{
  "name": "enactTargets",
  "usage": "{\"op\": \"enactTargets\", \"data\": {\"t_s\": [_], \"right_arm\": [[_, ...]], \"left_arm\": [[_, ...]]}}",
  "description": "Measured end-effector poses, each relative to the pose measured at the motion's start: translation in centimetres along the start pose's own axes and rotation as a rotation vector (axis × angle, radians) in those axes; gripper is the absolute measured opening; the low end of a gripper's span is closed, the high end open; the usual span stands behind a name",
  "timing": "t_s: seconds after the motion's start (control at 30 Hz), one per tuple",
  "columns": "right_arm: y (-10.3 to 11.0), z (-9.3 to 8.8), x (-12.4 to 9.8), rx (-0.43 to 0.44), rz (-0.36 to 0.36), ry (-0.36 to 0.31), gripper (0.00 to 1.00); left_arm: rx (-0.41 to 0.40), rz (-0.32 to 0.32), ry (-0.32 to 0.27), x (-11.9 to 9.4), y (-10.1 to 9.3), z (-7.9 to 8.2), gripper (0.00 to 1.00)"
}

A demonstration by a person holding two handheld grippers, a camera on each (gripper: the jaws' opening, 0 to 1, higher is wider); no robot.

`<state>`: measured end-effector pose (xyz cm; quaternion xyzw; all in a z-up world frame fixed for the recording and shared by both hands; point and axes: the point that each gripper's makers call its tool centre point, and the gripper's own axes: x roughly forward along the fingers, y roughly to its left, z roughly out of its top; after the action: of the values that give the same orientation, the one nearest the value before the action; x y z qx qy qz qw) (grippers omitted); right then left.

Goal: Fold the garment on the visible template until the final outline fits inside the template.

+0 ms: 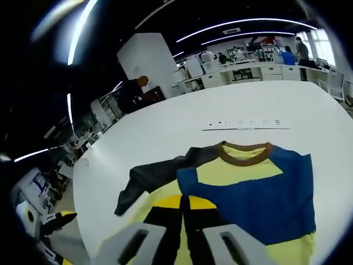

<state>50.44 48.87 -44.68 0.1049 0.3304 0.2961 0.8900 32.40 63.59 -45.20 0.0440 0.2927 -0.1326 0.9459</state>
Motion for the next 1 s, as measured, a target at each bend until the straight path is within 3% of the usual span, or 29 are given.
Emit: {"op": "enactTargets", "data": {"t_s": [0.47,1.0], "right_arm": [[3.6,-1.0,1.4,-0.031,0.071,0.026,0.00],[5.4,-3.1,2.2,-0.087,0.133,0.070,0.00]], "left_arm": [[-0.027,-0.007,-0.005,0.2,0.3,0.0,0.99],[-0.041,-0.001,-0.001,0.1,0.6,-0.6,0.99]]}}
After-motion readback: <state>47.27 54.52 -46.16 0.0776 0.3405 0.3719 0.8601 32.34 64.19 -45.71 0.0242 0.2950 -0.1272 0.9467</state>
